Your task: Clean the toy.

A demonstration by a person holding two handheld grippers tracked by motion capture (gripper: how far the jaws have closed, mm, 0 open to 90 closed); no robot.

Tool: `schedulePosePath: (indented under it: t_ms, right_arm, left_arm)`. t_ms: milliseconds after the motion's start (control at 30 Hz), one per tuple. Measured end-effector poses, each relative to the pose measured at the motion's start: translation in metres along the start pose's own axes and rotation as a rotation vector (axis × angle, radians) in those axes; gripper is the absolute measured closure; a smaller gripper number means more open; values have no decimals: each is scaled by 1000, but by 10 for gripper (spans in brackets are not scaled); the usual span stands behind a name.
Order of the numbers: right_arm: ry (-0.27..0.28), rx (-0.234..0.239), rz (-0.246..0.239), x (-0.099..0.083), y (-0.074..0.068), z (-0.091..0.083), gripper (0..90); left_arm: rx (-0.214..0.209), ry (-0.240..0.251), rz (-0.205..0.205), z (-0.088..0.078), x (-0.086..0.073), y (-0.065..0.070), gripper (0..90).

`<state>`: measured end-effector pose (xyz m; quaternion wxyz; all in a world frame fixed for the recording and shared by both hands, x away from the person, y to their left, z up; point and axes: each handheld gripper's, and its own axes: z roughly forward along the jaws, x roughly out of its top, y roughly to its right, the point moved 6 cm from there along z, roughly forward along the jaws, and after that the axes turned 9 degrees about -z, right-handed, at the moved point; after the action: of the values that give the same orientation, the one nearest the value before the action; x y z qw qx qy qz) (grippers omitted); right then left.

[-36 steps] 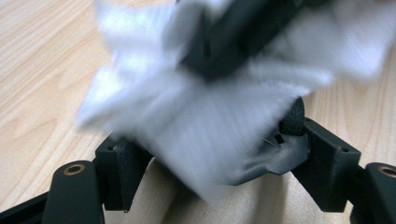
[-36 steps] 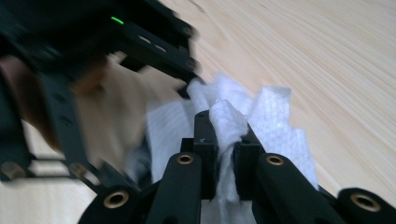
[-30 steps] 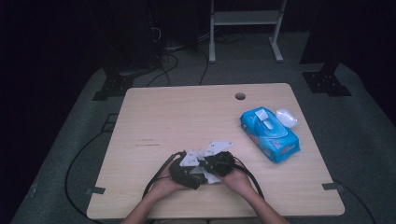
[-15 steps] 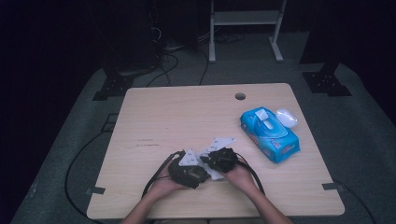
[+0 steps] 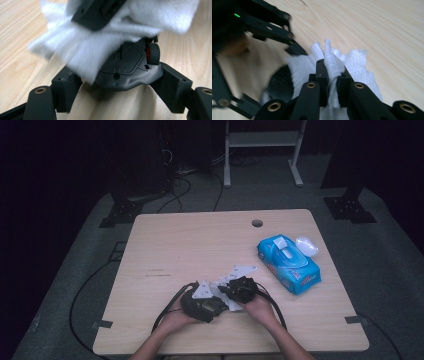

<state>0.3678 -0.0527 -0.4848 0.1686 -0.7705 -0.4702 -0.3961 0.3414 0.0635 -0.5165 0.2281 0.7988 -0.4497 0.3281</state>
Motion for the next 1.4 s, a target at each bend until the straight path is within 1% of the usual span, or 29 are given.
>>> schedulePosePath:
  t_ms: [67, 167, 233, 267, 300, 367, 433, 500, 600, 700, 767, 800, 867, 933, 1000, 1033, 1100, 1167, 1300, 1367, 1400]
  right_arm:
    - [-17, -24, 3, -5, 7, -5, 830]
    - [-21, -57, 41, -14, 21, -14, 830]
    - [-12, -57, 73, -18, 25, -16, 830]
    - [-12, -57, 78, -18, 25, -17, 829]
    - [-13, -62, 67, -17, 23, -16, 829]
    - [-7, -51, 44, -14, 19, -13, 829]
    - [-11, -52, 32, -13, 17, -11, 829]
    - [-7, -47, 39, -14, 19, -12, 829]
    - [-19, -73, 33, -19, 24, -17, 829]
    - [-25, -90, 53, -25, 32, -24, 829]
    - [-29, -93, 57, -25, 32, -25, 829]
    - [-29, -95, 55, -25, 31, -24, 829]
    - [-21, -81, 53, -22, 26, -21, 829]
    - [-11, -59, 37, -17, 20, -15, 829]
    - [-10, -47, 27, -13, 16, -12, 829]
    - [-12, -50, 18, -12, 16, -11, 829]
    - [-14, -53, 16, -12, 18, -11, 829]
    - [-16, -64, 25, -14, 22, -13, 829]
    - [-23, -85, 54, -25, 31, -24, 829]
    - [-27, -89, 59, -28, 32, -29, 829]
    - [-30, -89, 49, -29, 32, -30, 829]
  left_arm:
    - [-1, 7, -3, 0, 0, 0, 257]
    - [-1, 4, -1, 0, 0, 0, 257]
    - [0, 1, 4, 0, 0, 0, 257]
    - [0, 3, -1, 0, 1, 0, 257]
    - [1, 2, 3, 0, 1, 0, 257]
    - [1, 2, 4, 0, 1, 0, 257]
    - [1, 3, 3, 0, 0, 0, 257]
    - [1, 2, 2, 0, 0, 0, 257]
    - [1, 0, 6, 0, 0, 0, 257]
    - [-2, 1, 10, 0, 0, 0, 257]
    - [1, 1, 10, 0, 1, 0, 257]
    - [1, 0, 10, 0, 1, 0, 257]
    - [1, 2, 5, 0, 1, 1, 257]
    - [1, 4, 3, 1, 1, 1, 258]
    - [1, 5, 5, 0, 1, 0, 257]
    - [0, 5, 5, 0, 1, 0, 258]
    - [-1, 6, 6, 0, 1, 0, 258]
    - [-2, 9, 4, 0, 1, 0, 258]
    - [-3, 5, 10, 0, 0, 0, 258]
    - [-3, 4, 10, 0, 0, 0, 258]
    - [-3, 5, 10, 0, 0, 0, 258]
